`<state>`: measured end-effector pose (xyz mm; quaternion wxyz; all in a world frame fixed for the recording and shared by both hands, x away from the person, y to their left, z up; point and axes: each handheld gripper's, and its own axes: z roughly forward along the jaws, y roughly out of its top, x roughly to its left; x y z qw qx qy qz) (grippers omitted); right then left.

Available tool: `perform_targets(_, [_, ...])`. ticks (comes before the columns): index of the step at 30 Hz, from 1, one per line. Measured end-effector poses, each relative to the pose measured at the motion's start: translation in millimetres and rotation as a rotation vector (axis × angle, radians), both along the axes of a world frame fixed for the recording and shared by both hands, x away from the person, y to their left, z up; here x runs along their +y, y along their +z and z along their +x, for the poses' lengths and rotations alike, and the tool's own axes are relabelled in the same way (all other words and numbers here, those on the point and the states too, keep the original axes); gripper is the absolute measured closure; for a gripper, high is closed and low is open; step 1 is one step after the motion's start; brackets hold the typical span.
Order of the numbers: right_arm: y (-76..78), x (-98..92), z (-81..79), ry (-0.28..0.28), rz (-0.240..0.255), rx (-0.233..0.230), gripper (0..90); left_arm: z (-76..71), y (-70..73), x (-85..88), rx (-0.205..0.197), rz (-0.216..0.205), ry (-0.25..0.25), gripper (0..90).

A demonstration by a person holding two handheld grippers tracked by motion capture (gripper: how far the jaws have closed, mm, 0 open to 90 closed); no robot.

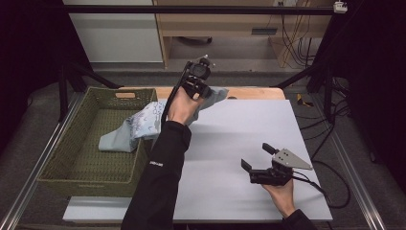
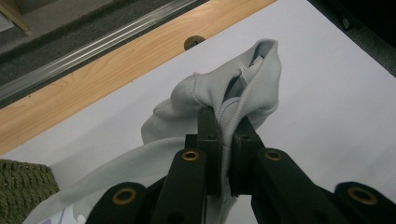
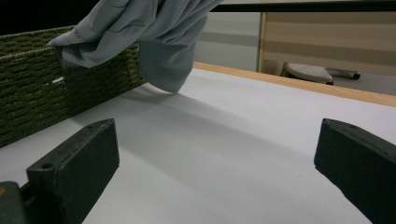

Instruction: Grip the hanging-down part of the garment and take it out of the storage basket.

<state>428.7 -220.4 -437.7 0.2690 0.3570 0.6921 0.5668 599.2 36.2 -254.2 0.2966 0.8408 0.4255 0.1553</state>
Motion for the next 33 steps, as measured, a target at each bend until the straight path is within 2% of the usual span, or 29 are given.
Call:
perform_targets(2, [0.2, 0.3, 0.0, 0.000, 0.008, -0.001, 0.4, -0.1, 0.9, -0.3, 0.001, 0.003, 0.000, 84.3])
perform_targets(3, [0.8, 1.8, 0.3, -0.010, 0.030, 0.002, 0.4, -0.1, 0.9, -0.5, -0.004, 0.000, 0.002, 84.3])
perform_targets(4, [1.2, 1.3, 0.0, -0.011, 0.027, 0.008, 0.4, -0.2, 1.8, -0.3, 0.001, 0.004, 0.001, 84.3])
perform_targets(5, [0.6, -0.8, 1.5, 0.001, 0.005, -0.017, 0.4, -0.5, 2.3, -0.2, 0.001, 0.005, 0.001, 84.4])
perform_targets(7, [1.6, -0.3, 0.8, 0.000, 0.018, 0.006, 0.4, -0.9, 2.9, 0.2, 0.002, 0.005, 0.000, 84.4])
perform_targets(8, [1.2, -1.0, 2.4, 0.005, 0.014, -0.013, 0.4, -1.2, 3.2, 0.5, 0.002, 0.005, -0.001, 84.3])
perform_targets(10, [2.2, -0.9, 1.9, 0.004, 0.018, 0.000, 0.4, -1.5, 3.3, 1.1, 0.000, 0.004, -0.003, 84.3])
perform_targets(11, [3.2, -1.3, 3.3, 0.003, 0.005, -0.017, 0.4, -1.8, 3.8, 2.2, 0.003, 0.006, -0.004, 84.4])
perform_targets(13, [3.8, -0.2, 3.3, 0.001, 0.018, -0.014, 0.4, -1.8, 3.7, 2.6, 0.004, 0.005, -0.003, 84.4])
perform_targets(14, [5.8, 3.3, 2.1, -0.011, 0.053, 0.011, 0.4, -1.9, 3.7, 2.8, 0.004, 0.005, -0.002, 84.3])
perform_targets(16, [7.9, 3.8, 3.9, 0.005, 0.031, -0.002, 0.4, -2.1, 3.9, 3.1, 0.004, 0.007, -0.003, 84.4])
perform_targets(19, [9.4, 5.3, 5.9, 0.002, 0.035, -0.011, 0.4, -2.1, 4.6, 3.2, 0.004, 0.008, -0.002, 84.3])
perform_targets(20, [10.6, 6.4, 5.8, 0.004, 0.038, -0.001, 0.4, -2.2, 5.2, 3.2, 0.005, 0.011, -0.002, 84.4])
perform_targets(21, [14.3, 12.5, 6.9, 0.001, 0.075, 0.010, 0.4, -2.6, 7.2, 3.1, 0.003, 0.013, 0.000, 84.3])
perform_targets(22, [14.3, 12.5, 6.9, 0.001, 0.075, 0.010, 0.4, -2.6, 7.2, 3.1, 0.003, 0.013, 0.000, 84.4])
perform_targets(23, [17.0, 14.2, 11.3, 0.015, 0.041, -0.020, 0.4, -2.8, 8.2, 3.2, 0.002, 0.014, -0.001, 84.4])
perform_targets(25, [19.5, 16.8, 12.1, 0.018, 0.046, -0.011, 0.4, -3.3, 9.8, 3.6, 0.002, 0.018, -0.002, 84.3])
perform_targets(26, [20.2, 18.7, 14.7, 0.021, 0.040, -0.035, 0.4, -3.4, 10.6, 4.2, 0.002, 0.018, 0.000, 84.3])
perform_targets(27, [23.8, 25.0, 15.1, 0.011, 0.069, -0.013, 0.5, -3.4, 11.2, 4.7, 0.002, 0.017, 0.001, 84.3])
perform_targets(28, [27.6, 31.9, 17.9, 0.022, 0.085, -0.017, 0.5, -3.5, 11.5, 5.2, 0.003, 0.016, 0.001, 84.3])
perform_targets(29, [28.1, 32.9, 20.3, 0.025, 0.060, -0.042, 0.5, -3.8, 12.3, 5.8, 0.003, 0.016, 0.001, 84.4])
perform_targets(30, [28.1, 32.9, 20.3, 0.025, 0.060, -0.042, 0.5, -3.8, 12.3, 5.8, 0.003, 0.016, 0.001, 84.3])
perform_targets(31, [30.8, 38.6, 21.0, 0.026, 0.081, -0.031, 0.5, -4.0, 12.9, 6.4, 0.003, 0.016, 0.001, 84.3])
perform_targets(32, [32.1, 40.0, 22.6, 0.037, 0.066, -0.038, 0.6, -4.3, 13.6, 6.9, 0.002, 0.017, 0.000, 84.3])
perform_targets(33, [33.8, 43.6, 23.5, 0.035, 0.076, -0.038, 0.5, -4.5, 14.1, 7.3, 0.000, 0.016, 0.000, 84.3])
